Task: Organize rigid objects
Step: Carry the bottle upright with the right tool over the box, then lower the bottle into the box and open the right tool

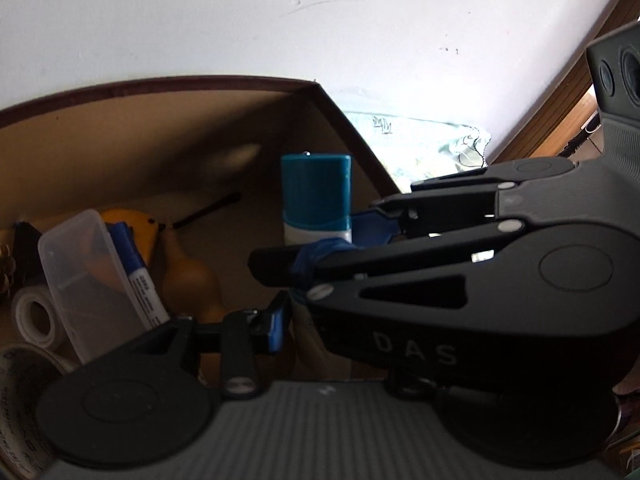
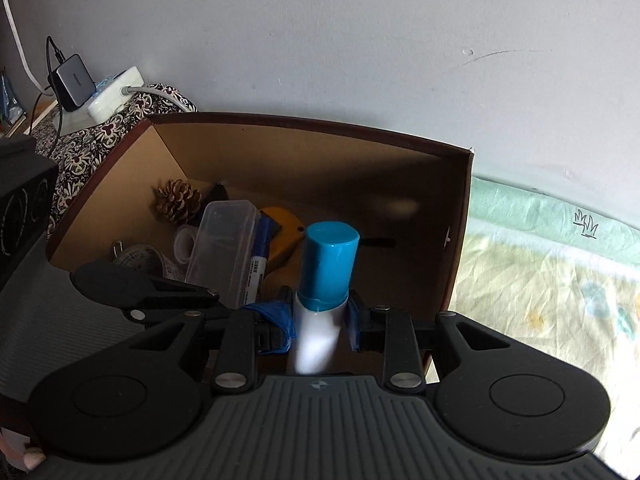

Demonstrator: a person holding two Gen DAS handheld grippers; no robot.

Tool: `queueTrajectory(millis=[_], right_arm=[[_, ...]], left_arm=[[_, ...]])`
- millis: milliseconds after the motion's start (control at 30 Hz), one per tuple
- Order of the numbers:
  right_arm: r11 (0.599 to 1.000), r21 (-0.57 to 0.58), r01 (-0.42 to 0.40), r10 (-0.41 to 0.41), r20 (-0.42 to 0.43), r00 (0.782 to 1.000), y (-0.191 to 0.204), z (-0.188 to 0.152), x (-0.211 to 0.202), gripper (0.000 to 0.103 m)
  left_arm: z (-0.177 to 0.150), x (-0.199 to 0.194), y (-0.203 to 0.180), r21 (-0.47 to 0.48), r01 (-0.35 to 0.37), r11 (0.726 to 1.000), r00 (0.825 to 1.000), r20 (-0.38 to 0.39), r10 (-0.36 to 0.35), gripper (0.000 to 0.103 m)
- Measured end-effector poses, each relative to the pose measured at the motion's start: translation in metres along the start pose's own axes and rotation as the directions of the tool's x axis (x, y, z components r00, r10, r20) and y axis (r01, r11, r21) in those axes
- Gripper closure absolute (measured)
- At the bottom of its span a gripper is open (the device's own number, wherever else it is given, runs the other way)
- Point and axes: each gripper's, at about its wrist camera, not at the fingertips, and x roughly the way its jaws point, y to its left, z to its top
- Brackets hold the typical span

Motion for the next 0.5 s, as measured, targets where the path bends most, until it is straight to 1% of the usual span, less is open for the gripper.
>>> queueTrajectory(millis=[167, 300, 367, 500], right_arm=[[0.999, -0.017, 0.047, -0.047, 0.022, 0.999, 0.005, -0.001, 0.004, 0.093], [0.996, -0.019, 0.085, -0.084, 0.059, 0.995, 0.005, -0.001, 0.007, 0.094], [0.995, -0.011, 0.1, -0.099, 0.082, 0.992, 0.005, 0.001, 0.009, 0.093], [0.992, 0.015, 0.125, -0.126, 0.131, 0.983, 0.0, 0.003, 0.012, 0.093]], left_arm=[[-0.001, 0.001, 0.0, -0.005, -0.014, 1.0, 1.0, -0.003, 0.014, 0.077], [0.0, 0.002, 0.0, -0.005, -0.034, 0.999, 0.999, -0.009, 0.034, 0.077], [0.0, 0.001, 0.0, -0.001, -0.042, 0.999, 0.999, -0.007, 0.042, 0.08], [0.0, 0.001, 0.001, -0.006, -0.056, 0.998, 0.998, -0.006, 0.056, 0.08]])
